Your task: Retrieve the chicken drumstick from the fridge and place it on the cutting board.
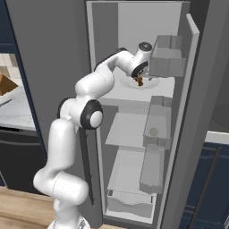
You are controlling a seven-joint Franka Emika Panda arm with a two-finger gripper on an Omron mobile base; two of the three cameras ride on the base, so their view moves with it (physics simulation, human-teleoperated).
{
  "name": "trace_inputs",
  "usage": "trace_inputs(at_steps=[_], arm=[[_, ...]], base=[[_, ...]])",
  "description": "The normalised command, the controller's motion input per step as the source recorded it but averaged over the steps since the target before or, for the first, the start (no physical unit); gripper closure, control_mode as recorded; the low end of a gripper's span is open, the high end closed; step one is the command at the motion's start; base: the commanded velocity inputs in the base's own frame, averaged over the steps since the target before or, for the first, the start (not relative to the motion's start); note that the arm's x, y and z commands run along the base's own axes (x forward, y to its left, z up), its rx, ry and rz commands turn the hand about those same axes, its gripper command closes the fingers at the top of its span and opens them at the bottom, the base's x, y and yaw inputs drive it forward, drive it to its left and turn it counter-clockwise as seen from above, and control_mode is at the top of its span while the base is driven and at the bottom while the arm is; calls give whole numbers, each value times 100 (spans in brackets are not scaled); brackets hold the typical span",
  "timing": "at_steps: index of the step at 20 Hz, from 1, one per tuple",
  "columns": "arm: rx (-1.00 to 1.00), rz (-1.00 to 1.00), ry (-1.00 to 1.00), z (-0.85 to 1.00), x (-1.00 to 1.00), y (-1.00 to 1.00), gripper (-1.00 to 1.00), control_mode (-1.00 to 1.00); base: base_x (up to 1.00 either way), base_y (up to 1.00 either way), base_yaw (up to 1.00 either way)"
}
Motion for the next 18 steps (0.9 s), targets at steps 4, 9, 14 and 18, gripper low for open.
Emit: trace_inputs(at_steps=[4, 9, 14, 18], arm=[[-5, 1, 4, -23, 1, 27, -100, -100], [-2, 1, 6, -37, 0, 35, -100, -100], [0, 0, 0, -37, 0, 18, 100, -100], [0, 0, 0, 0, 0, 0, 100, -100]], base=[[0, 0, 0], [0, 0, 0], [0, 0, 0], [0, 0, 0]])
